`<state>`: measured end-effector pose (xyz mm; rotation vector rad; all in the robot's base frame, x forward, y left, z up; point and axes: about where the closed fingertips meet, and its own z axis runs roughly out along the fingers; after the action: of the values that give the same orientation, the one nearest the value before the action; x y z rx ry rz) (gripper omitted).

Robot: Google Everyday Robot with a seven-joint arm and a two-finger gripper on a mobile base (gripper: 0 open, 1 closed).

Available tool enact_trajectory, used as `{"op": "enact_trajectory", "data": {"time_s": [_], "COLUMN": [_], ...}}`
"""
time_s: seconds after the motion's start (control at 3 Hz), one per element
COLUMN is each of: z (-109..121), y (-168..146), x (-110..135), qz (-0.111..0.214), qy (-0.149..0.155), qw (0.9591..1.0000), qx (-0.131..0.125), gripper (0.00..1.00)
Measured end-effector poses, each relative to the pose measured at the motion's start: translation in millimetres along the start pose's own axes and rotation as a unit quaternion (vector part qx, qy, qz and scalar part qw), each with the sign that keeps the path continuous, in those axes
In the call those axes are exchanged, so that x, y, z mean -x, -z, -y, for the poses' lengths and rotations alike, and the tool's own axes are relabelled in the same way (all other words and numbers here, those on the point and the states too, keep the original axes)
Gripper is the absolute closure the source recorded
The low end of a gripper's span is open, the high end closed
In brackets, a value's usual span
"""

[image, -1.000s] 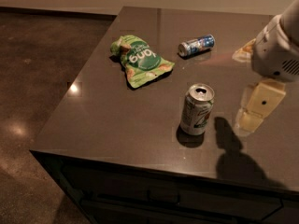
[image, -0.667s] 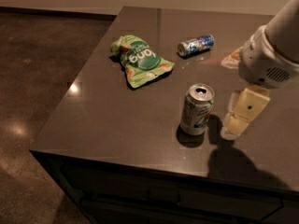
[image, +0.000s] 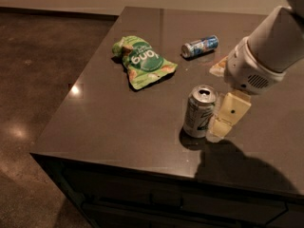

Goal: Move 7up can near green rice chip bag

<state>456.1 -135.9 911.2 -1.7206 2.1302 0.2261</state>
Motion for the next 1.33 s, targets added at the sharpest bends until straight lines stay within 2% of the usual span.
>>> {"op": "enact_trajectory", "data": {"time_s": [0.33,0.67,1.0,1.33], "z": [1.1,2.6,4.1,7.4], "y": [-10.7,-16.0,-17.9,-18.2], "x": [6.0,9.9,14.3,20.2], "qz": [0.011,0.016,0.019,0.021], "qy": [-0.001,-0.002,-0.003,-0.004], "qw": [0.9999,0.9998,0.9997,0.9996], "qx": [0.008,0.013,0.017,0.020], "gripper": [0.00,0.11,0.34,0.65]}}
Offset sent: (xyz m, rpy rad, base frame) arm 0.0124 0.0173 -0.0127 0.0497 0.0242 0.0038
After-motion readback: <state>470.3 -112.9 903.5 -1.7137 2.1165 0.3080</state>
